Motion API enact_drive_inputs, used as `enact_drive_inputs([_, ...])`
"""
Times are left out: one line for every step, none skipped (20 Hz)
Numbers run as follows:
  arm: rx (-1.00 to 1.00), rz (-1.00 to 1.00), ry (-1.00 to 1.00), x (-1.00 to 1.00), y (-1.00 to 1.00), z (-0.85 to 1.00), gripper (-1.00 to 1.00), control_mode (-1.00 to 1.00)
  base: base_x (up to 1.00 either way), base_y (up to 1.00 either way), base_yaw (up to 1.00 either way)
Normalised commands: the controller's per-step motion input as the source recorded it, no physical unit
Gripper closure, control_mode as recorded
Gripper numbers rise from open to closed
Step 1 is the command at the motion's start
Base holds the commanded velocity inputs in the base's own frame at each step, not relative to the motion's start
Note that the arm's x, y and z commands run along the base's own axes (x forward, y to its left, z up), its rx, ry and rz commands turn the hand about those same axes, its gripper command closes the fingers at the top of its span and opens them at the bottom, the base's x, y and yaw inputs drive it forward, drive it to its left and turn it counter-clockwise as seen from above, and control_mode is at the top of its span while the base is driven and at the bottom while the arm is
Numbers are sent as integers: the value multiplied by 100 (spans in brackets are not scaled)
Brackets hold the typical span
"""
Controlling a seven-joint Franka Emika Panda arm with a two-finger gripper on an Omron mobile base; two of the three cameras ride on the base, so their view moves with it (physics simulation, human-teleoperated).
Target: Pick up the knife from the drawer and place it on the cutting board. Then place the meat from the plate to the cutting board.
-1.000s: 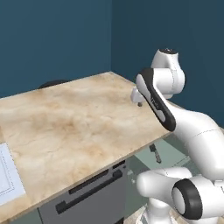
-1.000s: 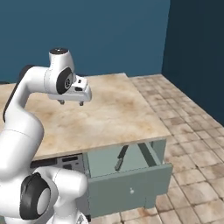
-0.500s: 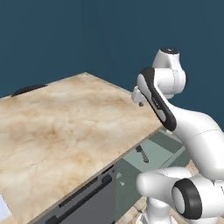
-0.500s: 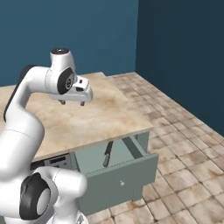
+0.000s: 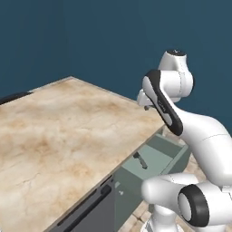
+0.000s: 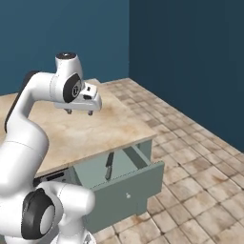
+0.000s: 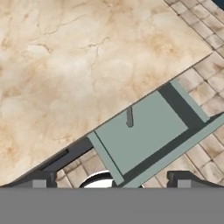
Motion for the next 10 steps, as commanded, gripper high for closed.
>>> enact_drive_inputs([0, 0, 0, 0, 0, 0, -100, 100, 0, 32, -25])
enact_drive_inputs([0, 0, 0, 0, 0, 0, -100, 100, 0, 31, -24])
enact_drive_inputs([0, 0, 0, 0, 0, 0, -100, 100, -2, 31, -24])
enact_drive_inputs([0, 0, 0, 0, 0, 0, -100, 100, -12, 34, -23])
enact_drive_inputs([0, 0, 0, 0, 0, 0, -100, 100, -12, 41, -22])
enact_drive_inputs([0, 0, 0, 0, 0, 0, -100, 100, -8, 44, -21])
enact_drive_inputs([0, 0, 0, 0, 0, 0, -100, 100, 0, 48, -21])
enact_drive_inputs([0, 0, 0, 0, 0, 0, -100, 100, 0, 51, -19])
enact_drive_inputs([0, 0, 0, 0, 0, 0, -100, 100, 0, 49, -17])
enact_drive_inputs([0, 0, 0, 0, 0, 0, -100, 100, 0, 16, -10])
